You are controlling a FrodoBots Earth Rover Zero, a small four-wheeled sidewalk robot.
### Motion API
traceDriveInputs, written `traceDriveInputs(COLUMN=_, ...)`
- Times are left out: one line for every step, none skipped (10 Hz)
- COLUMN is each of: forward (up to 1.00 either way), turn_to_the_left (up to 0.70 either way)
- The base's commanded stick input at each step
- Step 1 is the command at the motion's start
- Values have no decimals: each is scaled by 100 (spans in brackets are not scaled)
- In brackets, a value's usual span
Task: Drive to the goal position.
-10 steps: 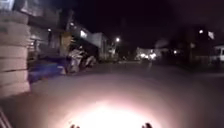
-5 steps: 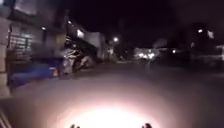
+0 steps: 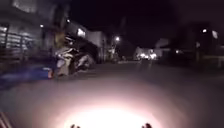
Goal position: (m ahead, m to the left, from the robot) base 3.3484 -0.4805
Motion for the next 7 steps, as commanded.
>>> traceDriveInputs(forward=85, turn_to_the_left=0)
traceDriveInputs(forward=85, turn_to_the_left=0)
traceDriveInputs(forward=85, turn_to_the_left=0)
traceDriveInputs(forward=85, turn_to_the_left=0)
traceDriveInputs(forward=85, turn_to_the_left=0)
traceDriveInputs(forward=85, turn_to_the_left=0)
traceDriveInputs(forward=85, turn_to_the_left=0)
